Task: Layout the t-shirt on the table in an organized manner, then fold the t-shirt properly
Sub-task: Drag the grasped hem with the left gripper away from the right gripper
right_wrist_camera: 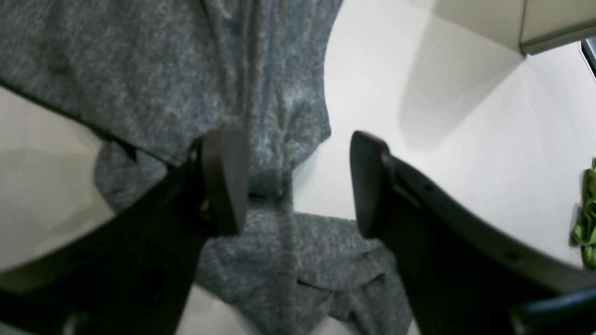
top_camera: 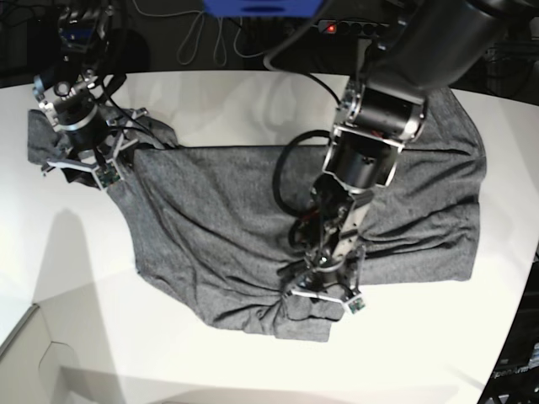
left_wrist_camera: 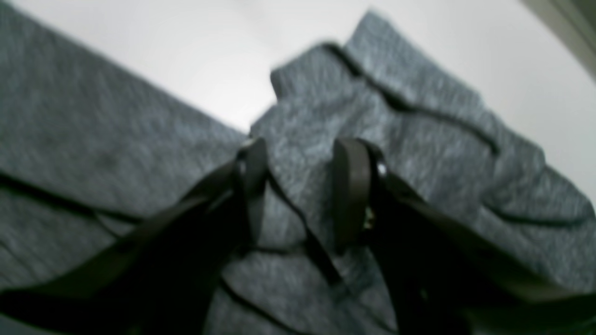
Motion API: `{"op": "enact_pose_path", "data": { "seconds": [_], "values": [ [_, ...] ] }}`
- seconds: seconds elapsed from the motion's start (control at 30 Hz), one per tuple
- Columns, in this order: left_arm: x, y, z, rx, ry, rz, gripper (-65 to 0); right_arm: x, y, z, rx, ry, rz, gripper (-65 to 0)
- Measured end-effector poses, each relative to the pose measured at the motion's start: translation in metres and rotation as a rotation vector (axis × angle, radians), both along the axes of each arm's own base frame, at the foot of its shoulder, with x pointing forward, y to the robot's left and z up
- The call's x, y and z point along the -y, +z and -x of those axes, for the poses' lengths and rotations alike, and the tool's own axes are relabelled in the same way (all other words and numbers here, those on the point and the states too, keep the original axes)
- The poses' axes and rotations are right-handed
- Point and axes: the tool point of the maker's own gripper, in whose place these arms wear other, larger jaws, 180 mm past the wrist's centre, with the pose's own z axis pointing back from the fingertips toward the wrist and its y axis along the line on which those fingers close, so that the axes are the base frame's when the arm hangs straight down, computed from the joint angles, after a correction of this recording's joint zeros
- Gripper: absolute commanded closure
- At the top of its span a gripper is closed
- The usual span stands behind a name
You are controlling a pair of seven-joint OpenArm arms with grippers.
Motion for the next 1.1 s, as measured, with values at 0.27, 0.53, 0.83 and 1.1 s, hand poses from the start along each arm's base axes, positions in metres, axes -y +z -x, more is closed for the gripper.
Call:
{"op": "enact_pose_path", "data": {
  "seconds": [0.27,0.53,0.83,1.1],
  "values": [
    [0.004,-0.009,0.004,-0.030,0.068,0.150,-42.9,0.000,0.000,0.000,0.000,0.000,0.000,-34.8],
    [-0.014,-0.009,0.003,-0.027,0.097,0.155,-43.3,0.000,0.000,0.000,-0.001,0.000,0.000,-34.8],
    [-0.011,-0.010,0.003,-0.032,0.093,0.159,-6.5,0.000,0.000,0.000,-0.001,0.000,0.000,-34.8],
    [-0.012,0.001,-0.005,-0.010,0.093,0.164,0.0,0.000,0.000,0.000,-0.001,0.000,0.000,-34.8]
  ]
}}
